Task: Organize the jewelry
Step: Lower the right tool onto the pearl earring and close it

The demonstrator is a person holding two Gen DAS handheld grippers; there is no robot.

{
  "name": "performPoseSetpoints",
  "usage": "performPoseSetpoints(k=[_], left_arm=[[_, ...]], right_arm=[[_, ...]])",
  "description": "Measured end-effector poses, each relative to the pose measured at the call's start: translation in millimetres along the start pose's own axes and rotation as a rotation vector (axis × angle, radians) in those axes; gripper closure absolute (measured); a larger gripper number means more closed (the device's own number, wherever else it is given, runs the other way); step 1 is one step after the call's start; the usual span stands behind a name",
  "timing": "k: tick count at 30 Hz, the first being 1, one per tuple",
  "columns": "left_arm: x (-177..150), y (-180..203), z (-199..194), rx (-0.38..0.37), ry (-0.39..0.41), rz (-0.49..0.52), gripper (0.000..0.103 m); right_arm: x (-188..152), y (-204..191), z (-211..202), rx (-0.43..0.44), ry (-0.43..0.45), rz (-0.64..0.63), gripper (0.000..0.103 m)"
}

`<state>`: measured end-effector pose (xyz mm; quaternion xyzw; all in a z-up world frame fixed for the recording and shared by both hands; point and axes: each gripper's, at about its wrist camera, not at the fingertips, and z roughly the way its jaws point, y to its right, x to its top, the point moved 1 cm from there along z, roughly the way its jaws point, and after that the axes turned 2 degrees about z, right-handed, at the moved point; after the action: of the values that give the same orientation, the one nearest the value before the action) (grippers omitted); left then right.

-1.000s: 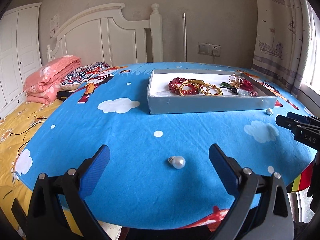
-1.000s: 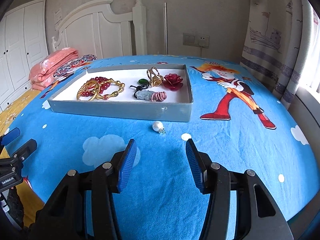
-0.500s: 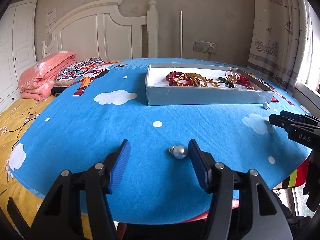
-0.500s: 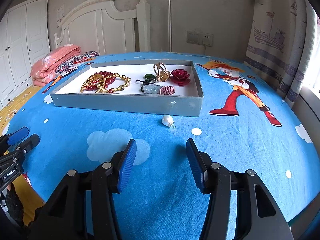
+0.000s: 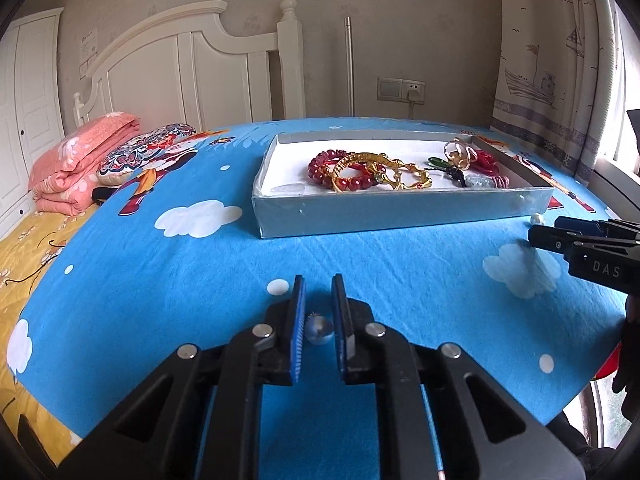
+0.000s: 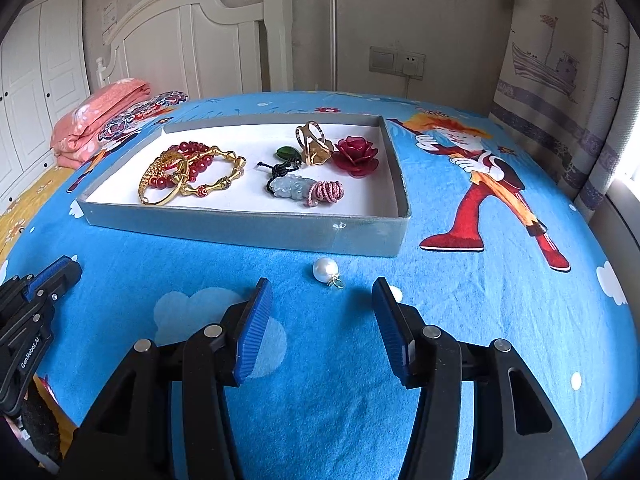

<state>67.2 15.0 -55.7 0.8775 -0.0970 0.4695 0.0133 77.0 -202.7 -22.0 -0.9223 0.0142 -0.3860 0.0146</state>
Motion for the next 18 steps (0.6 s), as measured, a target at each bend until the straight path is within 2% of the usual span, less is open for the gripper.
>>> performPoseSetpoints(k=[2,4,5,6,7,11,12,18], left_arm=[[0.6,-0.3,0.9,-0.001,0.001,0.001,0.09],[0.2,-2.5,0.8,-0.006,0.002,-0.004,0.083],[-0.3,-4.4,0.3,-0.004,-0.001,-0.013,0.065],[-0.8,-6.8,0.4,-0.006,-0.003,-0.026,0.054],[-1.5,-8.7,0.3,-0.012,-0.003,-0.036,0.047],[-4.0,-10.2,-2.7,-0.014,0.001,-0.032,0.042],[-4.9,-11.2,-3.7,-0.016,0.001,-0.034,0.04],[-12.9,-16.6,-13.6,-0.016,0.002,-0.049,0.032]], right_arm=[[4.0,-1.9,2.8,-0.006,-0.017,-0.004,0.053],[7.0,-4.0,4.5,-0.004,-0.033,-0.014,0.054],[8.9,-4.8,5.6,-0.002,-0.042,-0.018,0.056],[11.1,-5.7,7.0,-0.001,-0.051,-0.022,0.058],[13.2,-6.9,8.4,0.0,-0.057,-0.027,0.062],[19.5,-9.7,13.5,0.015,-0.069,-0.035,0.077],[20.2,-10.1,14.1,0.015,-0.069,-0.04,0.088],[6.3,-13.0,1.6,0.038,-0.042,-0.068,0.088]])
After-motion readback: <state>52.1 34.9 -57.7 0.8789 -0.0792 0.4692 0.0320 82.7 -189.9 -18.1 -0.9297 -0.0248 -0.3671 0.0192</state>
